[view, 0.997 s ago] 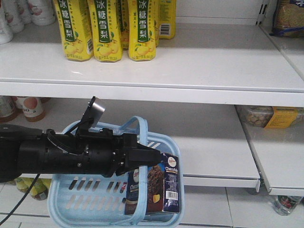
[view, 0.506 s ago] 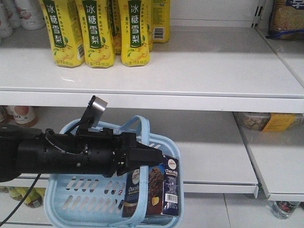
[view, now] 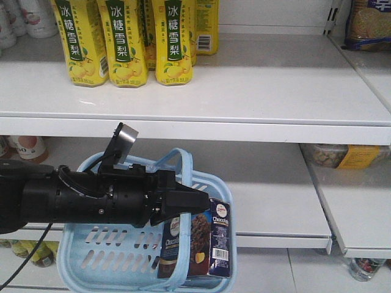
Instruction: Left arm holds basket, right arm returns cookies
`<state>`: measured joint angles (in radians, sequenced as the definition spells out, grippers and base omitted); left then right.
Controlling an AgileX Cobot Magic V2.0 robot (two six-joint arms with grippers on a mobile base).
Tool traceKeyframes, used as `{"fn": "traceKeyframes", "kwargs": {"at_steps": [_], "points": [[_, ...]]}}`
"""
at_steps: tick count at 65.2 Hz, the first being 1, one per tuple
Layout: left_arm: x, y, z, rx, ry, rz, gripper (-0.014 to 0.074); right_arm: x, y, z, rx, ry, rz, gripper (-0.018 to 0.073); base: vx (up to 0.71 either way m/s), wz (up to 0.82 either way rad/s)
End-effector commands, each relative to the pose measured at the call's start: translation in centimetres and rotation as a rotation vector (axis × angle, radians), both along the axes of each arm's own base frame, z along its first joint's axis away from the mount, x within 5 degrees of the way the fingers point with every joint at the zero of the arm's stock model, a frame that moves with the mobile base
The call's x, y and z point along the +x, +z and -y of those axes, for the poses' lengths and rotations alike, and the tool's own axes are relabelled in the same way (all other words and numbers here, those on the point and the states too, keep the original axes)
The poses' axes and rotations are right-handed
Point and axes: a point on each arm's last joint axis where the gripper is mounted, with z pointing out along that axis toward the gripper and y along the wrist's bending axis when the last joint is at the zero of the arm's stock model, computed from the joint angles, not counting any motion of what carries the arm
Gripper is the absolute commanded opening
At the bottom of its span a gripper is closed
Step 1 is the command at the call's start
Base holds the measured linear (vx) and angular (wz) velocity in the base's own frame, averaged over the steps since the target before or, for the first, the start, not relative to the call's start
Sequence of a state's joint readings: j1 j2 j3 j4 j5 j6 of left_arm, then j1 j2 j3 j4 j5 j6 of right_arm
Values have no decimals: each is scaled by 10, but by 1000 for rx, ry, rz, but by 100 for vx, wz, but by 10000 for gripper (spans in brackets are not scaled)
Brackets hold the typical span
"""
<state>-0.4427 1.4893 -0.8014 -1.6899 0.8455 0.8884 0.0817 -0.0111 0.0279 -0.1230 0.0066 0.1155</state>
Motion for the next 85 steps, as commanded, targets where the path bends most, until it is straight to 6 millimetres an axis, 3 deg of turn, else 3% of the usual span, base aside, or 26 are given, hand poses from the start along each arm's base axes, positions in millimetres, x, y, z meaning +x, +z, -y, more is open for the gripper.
{"fn": "traceKeyframes", "kwargs": {"at_steps": [1, 48, 63, 74, 85], "points": [[-2, 24, 2, -84, 7, 51, -6, -1, 1, -1, -6, 8, 67, -11, 0, 0], [-2, 24, 2, -84, 7, 51, -6, -1, 6, -1, 67, 14, 92, -11, 0, 0], [-2, 24, 2, -84, 7, 51, -6, -1, 48, 0, 74, 6, 68, -11, 0, 0], [-2, 24, 2, -84, 7, 51, -6, 18, 78, -1, 125, 6, -12, -11, 0, 0], [-2, 24, 2, -84, 7, 51, -6, 43, 81, -3, 130, -1, -134, -11, 0, 0]]}}
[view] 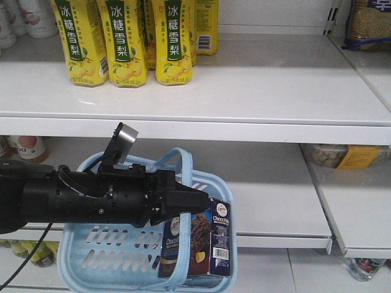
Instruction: Left arm holds basket, right arm returns cookies
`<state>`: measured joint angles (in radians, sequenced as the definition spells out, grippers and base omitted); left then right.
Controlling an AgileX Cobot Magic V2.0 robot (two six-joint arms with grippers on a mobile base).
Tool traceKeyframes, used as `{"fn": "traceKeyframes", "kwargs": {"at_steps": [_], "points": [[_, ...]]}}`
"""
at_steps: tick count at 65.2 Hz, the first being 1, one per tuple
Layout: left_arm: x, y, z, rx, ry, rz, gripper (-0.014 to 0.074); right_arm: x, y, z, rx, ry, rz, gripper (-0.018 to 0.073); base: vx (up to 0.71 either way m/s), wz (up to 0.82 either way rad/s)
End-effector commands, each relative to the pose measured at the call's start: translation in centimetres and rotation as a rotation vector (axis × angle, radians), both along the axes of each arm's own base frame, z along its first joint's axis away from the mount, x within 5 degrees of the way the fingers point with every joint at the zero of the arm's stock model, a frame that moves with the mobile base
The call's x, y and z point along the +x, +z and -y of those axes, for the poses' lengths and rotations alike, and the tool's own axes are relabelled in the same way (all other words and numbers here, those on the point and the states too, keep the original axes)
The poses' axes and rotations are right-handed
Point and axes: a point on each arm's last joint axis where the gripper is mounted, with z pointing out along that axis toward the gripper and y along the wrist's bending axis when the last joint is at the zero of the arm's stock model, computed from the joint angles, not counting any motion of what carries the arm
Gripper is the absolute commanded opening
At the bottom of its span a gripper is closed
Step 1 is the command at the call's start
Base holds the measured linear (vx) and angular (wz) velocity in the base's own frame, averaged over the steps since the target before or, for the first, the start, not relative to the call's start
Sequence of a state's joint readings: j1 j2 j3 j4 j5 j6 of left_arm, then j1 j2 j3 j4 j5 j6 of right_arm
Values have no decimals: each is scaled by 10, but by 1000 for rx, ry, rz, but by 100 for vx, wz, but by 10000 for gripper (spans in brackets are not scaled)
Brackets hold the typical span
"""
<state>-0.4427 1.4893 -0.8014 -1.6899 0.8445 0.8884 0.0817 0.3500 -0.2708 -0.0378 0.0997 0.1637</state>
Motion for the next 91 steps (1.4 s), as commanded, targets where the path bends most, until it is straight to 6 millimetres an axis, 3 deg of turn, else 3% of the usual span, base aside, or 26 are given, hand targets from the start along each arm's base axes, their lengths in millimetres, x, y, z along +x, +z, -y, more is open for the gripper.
{"fn": "traceKeyframes", "kwargs": {"at_steps": [1, 12, 30, 38, 68, 82, 91], "points": [[-2, 24, 2, -85, 6, 51, -6, 12, 12, -1, 9, 1, 22, -11, 0, 0], [-2, 24, 2, -85, 6, 51, -6, 26, 5, -2, 2, 1, -40, -11, 0, 0], [-2, 24, 2, -85, 6, 51, -6, 27, 8, -2, -11, 4, -11, 19, 0, 0], [-2, 24, 2, -85, 6, 51, -6, 27, 8, -2, -12, 4, -10, 87, 0, 0], [-2, 24, 2, -85, 6, 51, -6, 27, 8, -2, -14, 5, -11, 485, 0, 0], [-2, 24, 2, -85, 6, 51, -6, 29, 6, -3, 72, -6, -34, 537, 0, 0], [-2, 24, 2, -85, 6, 51, -6, 40, -2, -5, 186, -19, -210, 536, 0, 0]]}}
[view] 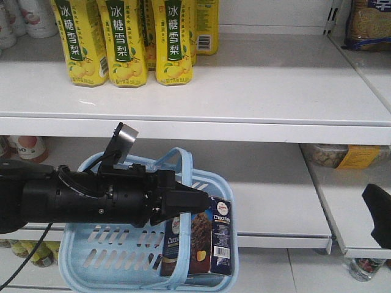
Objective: Left arm holds basket, right arm returns cookies
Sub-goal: 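Reach the right gripper into the basket toward the cookie box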
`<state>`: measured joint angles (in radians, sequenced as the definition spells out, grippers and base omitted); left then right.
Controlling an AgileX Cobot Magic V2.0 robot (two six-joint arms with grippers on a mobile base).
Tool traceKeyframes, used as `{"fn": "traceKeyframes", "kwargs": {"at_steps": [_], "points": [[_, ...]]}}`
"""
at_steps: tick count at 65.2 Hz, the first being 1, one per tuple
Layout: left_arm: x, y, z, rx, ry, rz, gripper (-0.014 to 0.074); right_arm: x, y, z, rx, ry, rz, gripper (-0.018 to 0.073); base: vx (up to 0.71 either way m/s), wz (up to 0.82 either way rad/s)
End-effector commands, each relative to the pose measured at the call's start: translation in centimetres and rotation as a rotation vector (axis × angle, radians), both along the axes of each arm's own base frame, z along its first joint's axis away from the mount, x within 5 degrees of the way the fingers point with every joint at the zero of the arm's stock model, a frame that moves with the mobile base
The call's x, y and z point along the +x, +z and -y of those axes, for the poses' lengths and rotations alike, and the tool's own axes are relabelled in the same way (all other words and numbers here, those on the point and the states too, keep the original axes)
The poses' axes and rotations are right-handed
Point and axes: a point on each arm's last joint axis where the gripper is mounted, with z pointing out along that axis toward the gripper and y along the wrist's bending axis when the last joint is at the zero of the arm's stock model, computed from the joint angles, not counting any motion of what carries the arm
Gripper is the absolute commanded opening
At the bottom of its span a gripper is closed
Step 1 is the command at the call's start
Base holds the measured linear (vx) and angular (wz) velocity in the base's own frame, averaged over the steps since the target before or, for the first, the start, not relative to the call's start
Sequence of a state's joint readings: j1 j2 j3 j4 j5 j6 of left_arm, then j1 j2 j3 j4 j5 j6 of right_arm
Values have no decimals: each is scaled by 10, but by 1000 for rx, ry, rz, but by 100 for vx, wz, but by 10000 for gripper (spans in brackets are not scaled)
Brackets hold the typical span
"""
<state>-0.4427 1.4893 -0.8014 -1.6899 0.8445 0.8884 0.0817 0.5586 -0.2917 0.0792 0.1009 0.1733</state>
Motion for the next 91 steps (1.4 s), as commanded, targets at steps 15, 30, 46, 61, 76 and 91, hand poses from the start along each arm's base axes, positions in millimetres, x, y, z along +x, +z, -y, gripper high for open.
{"fn": "traceKeyframes", "kwargs": {"at_steps": [15, 30, 46, 61, 76, 91], "points": [[-2, 24, 2, -85, 6, 51, -6, 46, 20, -16, 201, 45, -315, 536, 0, 0], [-2, 24, 2, -85, 6, 51, -6, 72, 29, -39, 313, 255, -366, 536, 0, 0], [-2, 24, 2, -85, 6, 51, -6, 88, 15, -63, 405, 533, -383, 536, 0, 0], [-2, 24, 2, -85, 6, 51, -6, 99, -3, -76, 400, 595, -437, 536, 0, 0], [-2, 24, 2, -85, 6, 51, -6, 101, -26, -113, 282, 577, -488, 536, 0, 0], [-2, 24, 2, -85, 6, 51, -6, 103, -45, -134, 298, 602, -546, 536, 0, 0]]}}
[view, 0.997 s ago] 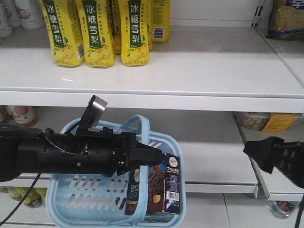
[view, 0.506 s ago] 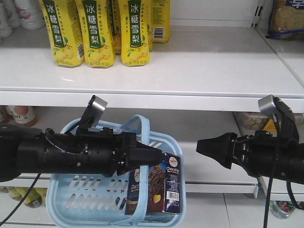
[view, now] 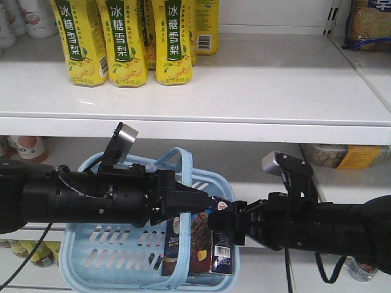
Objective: Left arm holds basket, right arm returns cookies
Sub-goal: 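Reach the right gripper into the basket toward the cookie box, then grasp the Chocofello cookie box with the right gripper and lift it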
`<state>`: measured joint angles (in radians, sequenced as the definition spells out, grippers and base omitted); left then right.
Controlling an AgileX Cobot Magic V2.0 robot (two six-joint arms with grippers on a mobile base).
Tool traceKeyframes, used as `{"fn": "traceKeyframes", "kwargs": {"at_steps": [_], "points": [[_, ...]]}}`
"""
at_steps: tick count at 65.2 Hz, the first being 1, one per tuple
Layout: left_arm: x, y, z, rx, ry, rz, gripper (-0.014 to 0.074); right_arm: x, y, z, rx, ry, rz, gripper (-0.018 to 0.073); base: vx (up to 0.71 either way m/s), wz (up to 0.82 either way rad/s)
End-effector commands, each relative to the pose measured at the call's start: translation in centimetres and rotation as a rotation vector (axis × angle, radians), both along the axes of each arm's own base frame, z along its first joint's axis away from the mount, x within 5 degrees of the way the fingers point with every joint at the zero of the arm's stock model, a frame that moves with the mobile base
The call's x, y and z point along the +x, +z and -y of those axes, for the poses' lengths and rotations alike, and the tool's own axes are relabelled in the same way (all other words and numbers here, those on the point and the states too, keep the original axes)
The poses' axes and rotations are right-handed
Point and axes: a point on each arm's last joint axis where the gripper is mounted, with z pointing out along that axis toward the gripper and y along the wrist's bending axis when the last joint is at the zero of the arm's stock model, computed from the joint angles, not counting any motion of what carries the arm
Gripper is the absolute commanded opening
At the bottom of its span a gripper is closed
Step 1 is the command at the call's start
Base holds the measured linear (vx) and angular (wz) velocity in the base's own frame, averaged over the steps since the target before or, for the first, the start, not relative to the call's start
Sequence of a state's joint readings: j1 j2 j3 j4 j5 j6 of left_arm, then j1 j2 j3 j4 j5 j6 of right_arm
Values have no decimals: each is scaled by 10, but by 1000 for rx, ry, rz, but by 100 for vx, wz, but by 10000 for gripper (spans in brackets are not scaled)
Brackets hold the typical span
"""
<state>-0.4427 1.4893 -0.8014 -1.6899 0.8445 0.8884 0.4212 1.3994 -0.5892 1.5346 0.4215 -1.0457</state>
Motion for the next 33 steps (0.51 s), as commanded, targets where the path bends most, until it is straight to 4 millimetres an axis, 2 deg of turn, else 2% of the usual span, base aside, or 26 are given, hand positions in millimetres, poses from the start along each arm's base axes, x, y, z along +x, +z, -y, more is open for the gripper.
{"fn": "traceKeyframes", "kwargs": {"at_steps": [1, 21, 33], "points": [[-2, 24, 2, -85, 6, 51, -6, 6, 9, -7, 48, 2, 31, 536, 0, 0], [-2, 24, 2, -85, 6, 51, -6, 14, -12, -16, 98, 27, -22, 536, 0, 0], [-2, 24, 2, -85, 6, 51, -6, 19, -17, -22, 113, 54, -43, 536, 0, 0]]}}
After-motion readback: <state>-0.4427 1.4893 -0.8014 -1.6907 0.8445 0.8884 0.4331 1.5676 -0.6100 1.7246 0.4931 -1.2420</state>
